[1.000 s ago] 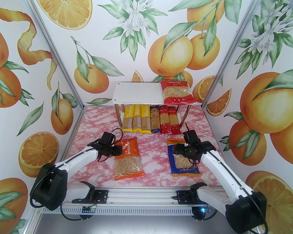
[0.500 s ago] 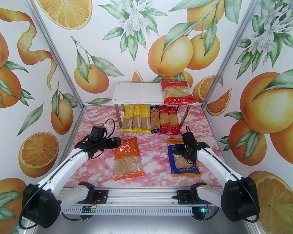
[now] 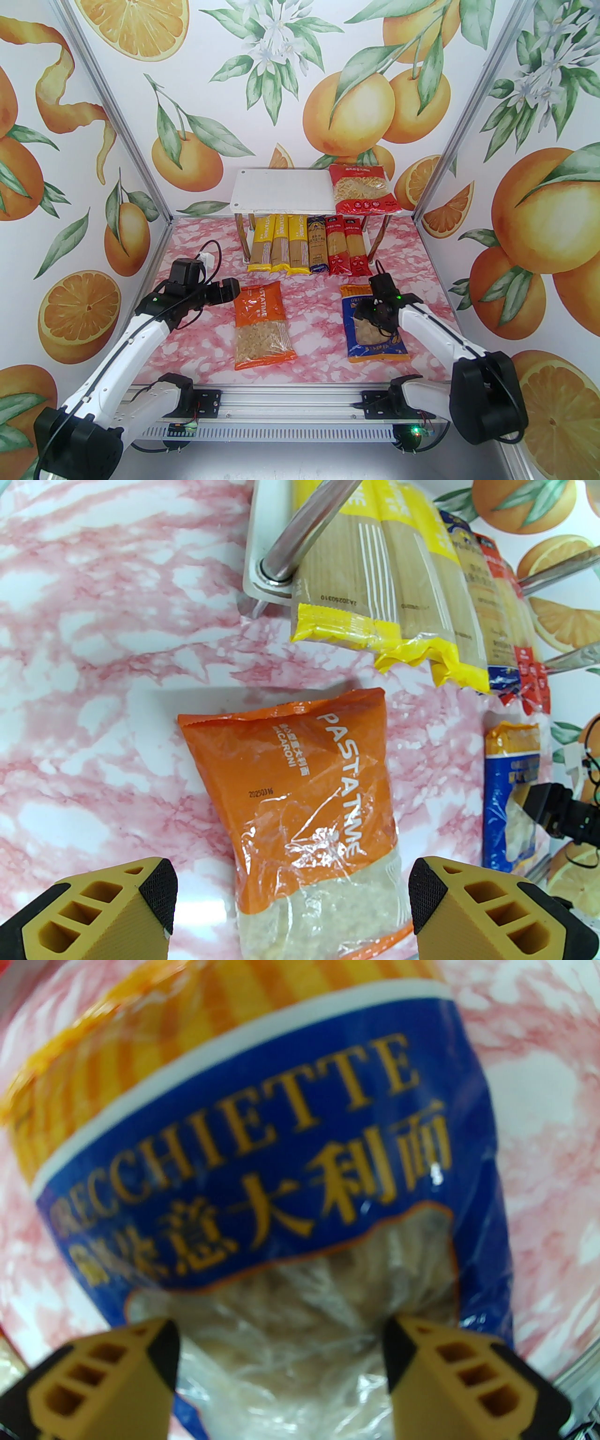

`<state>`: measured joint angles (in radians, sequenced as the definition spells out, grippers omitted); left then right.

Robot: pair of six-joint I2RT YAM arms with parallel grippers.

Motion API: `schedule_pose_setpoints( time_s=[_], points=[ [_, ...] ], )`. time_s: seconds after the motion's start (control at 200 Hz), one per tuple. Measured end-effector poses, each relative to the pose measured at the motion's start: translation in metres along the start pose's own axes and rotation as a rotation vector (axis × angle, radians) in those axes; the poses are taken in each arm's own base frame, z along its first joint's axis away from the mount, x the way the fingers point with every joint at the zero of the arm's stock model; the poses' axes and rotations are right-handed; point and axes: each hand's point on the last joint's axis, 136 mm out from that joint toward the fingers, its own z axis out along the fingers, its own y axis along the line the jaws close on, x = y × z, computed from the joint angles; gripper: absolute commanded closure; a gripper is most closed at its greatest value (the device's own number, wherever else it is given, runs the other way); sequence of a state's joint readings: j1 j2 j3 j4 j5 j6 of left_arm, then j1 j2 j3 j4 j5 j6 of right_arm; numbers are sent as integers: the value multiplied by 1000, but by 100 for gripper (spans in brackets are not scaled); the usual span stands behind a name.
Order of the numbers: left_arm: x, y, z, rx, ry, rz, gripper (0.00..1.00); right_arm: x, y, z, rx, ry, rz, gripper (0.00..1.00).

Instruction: Place and organize the pasta boxes and bags onto the shelf

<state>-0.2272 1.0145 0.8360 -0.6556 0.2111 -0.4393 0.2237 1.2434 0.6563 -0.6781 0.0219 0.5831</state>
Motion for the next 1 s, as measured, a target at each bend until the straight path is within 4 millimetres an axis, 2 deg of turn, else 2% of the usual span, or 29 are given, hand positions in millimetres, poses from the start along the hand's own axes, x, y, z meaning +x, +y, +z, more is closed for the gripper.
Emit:
schedule_pose_setpoints(
  time_s=[0.235,0.485,0.836,1.001],
  points=[
    [0,0,0,3,0,-4,15,24,33,-2,-72,43,-105,25],
    [-2,0,-3,7,-10,-6,15,34,58,2,-95,69,-185,26],
    [-5,2,-9,11,-28,-16,14,64,134,9,-192,136,-419,25],
    [-5,2,-12,11,-36,-17,13,74,155,11,-220,151,-470,25]
  ],
)
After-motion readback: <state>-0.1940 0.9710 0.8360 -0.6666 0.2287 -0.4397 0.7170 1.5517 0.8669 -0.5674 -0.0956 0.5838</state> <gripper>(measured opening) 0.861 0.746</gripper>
